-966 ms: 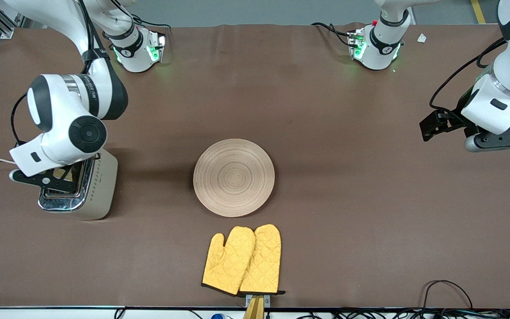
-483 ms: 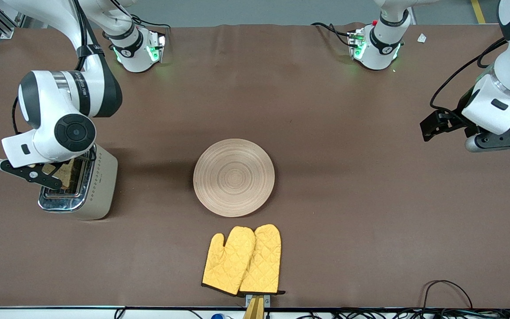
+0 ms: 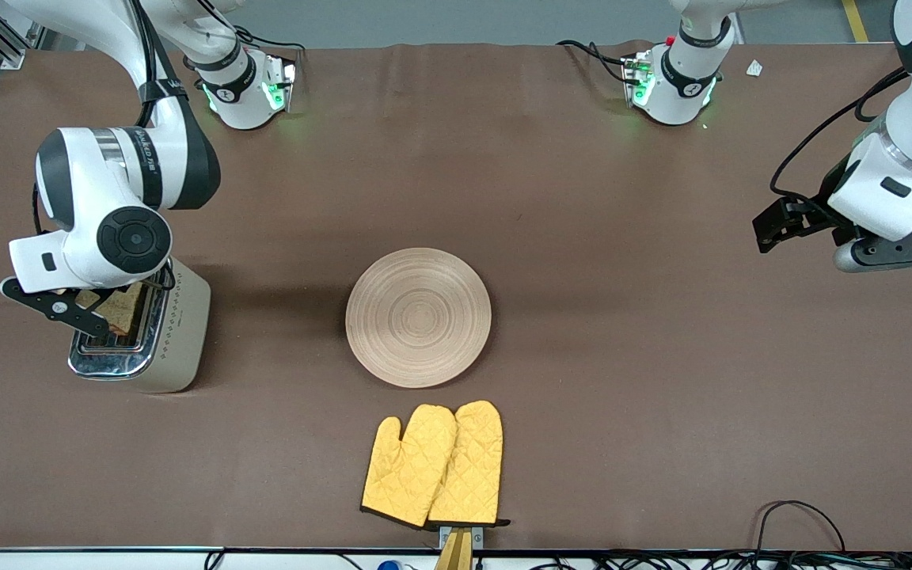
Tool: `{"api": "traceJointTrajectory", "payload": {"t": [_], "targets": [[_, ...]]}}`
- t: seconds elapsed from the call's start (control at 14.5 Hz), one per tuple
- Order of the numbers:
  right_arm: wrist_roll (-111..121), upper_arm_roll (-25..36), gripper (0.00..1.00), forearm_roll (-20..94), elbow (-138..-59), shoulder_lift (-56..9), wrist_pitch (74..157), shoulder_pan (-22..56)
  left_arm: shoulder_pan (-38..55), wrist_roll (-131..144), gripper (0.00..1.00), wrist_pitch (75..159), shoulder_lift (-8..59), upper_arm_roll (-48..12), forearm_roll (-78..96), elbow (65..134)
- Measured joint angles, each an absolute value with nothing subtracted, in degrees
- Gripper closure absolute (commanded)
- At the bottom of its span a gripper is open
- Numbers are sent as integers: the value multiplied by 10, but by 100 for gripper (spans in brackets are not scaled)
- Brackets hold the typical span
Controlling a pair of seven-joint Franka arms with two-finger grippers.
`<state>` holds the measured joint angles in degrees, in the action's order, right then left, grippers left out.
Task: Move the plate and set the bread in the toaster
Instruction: 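Lower the bread slice into a toaster slot with the right gripper, then open the right gripper and lift it away from the toaster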
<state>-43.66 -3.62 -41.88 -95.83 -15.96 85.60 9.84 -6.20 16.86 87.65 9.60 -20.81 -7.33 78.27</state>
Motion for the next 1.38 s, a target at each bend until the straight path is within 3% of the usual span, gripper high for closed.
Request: {"api": "traceJointTrajectory", "payload": {"t": [0.69,0.76,0.97,1.1,1.24,1.38], "targets": [[-451,-38,95,-418,-960,-184,893,98,-76,166,0,856,96,-208,-71,781],[-452,-37,89,-418,-960,-186,895,98,-78,163,0,855,96,-208,-71,781],[-457,-37,37,-418,-960,-193,903,94,-80,149,0,855,96,-208,-71,781],[-458,-37,14,-418,-960,-200,917,90,-80,148,0,855,96,-208,-71,781],[-458,-37,0,-408,-959,-205,925,87,-80,147,0,855,96,-208,-71,781],[-456,-37,0,-383,-956,-205,926,86,-80,145,0,855,96,-208,-71,781]]}}
